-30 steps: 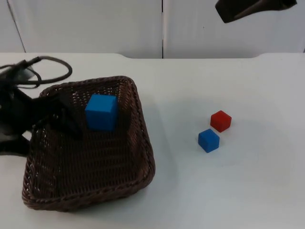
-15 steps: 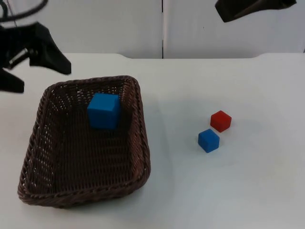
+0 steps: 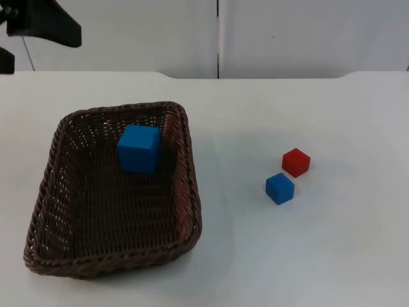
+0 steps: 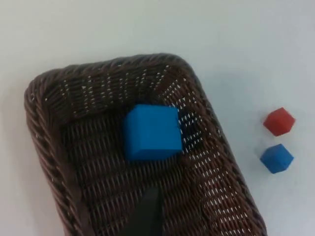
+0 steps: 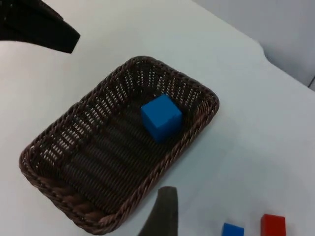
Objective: Pick up the basket with the left hand and place the largest block into the basket with the right hand.
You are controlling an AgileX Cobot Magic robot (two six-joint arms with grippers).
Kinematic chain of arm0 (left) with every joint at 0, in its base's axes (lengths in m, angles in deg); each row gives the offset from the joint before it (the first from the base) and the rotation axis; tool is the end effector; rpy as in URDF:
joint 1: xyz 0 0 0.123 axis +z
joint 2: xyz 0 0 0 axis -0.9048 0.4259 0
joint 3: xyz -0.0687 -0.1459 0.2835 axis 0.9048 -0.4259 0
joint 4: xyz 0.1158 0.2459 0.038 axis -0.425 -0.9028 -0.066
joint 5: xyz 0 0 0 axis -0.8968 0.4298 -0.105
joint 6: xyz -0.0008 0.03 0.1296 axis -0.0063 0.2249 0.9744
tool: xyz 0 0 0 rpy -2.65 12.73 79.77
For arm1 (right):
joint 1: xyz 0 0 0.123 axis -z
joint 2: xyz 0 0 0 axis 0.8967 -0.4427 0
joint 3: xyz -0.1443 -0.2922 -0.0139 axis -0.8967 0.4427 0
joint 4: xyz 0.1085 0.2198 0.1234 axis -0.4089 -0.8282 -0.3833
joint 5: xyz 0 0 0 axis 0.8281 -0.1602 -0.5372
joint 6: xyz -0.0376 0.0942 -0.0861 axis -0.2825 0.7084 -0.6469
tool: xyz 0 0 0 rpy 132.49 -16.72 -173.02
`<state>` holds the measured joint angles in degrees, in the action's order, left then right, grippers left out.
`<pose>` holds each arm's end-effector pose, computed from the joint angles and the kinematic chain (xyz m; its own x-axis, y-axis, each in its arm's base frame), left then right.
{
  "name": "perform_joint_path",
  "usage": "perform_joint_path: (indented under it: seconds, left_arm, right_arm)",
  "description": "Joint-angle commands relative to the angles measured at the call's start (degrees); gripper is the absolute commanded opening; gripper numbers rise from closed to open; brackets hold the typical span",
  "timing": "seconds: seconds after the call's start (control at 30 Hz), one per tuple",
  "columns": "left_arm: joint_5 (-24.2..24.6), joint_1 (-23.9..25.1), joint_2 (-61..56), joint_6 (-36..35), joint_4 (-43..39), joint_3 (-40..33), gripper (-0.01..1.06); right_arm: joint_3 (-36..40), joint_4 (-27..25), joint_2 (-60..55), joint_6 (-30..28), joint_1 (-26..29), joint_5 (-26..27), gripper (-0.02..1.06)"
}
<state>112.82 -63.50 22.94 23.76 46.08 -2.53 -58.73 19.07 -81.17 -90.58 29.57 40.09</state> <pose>0.3036 -0.0581 0.2788 -0.7618 -0.0973 -0.6405 0.2411 0.8750 -0.4198 0.2489 0.1964 0.3867 -0.3617 -0.4499 -0.8165 -0.7410 0.6702 -0.0410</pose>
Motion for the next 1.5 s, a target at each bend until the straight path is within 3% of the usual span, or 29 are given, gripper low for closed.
perform_joint_path:
  seconds: [0.0, 0.13, 0.27, 0.5, 0.93, 1.23, 1.47]
  left_arm:
    - [0.9, 0.1, -1.8, 0.2, -1.1, -0.7, 0.9]
    - [2.5, 0.1, -6.3, 0.2, -2.2, -1.5, 0.9]
    - [3.8, 0.1, -9.6, 0.0, -3.8, -1.5, 0.9]
    - [5.9, 0.1, -16.2, -1.2, -6.4, -1.5, 0.9]
    - [7.1, 0.1, -33.2, -9.4, -17.6, -1.5, 0.9]
    - [9.0, 0.1, -41.1, -12.7, -21.3, -5.4, 0.9]
    - [12.3, 0.1, -48.8, -18.3, -28.0, -10.9, 0.9]
  right_arm:
    - [1.1, -0.2, 1.3, 0.4, 0.3, -0.4, 0.74]
    - [7.8, -0.6, 5.5, 0.9, 0.3, 4.1, 0.74]
    - [12.4, -0.6, 9.1, 0.9, 0.3, 5.5, 0.74]
    - [18.5, -0.6, 15.7, 1.9, 0.3, 6.2, 0.74]
    - [28.8, -0.5, 34.6, 2.8, 0.3, 6.9, 0.74]
    - [33.4, -0.4, 44.3, 3.3, 0.3, 4.6, 0.74]
    - [34.5, 0.2, 51.1, 4.4, 0.3, -1.6, 0.74]
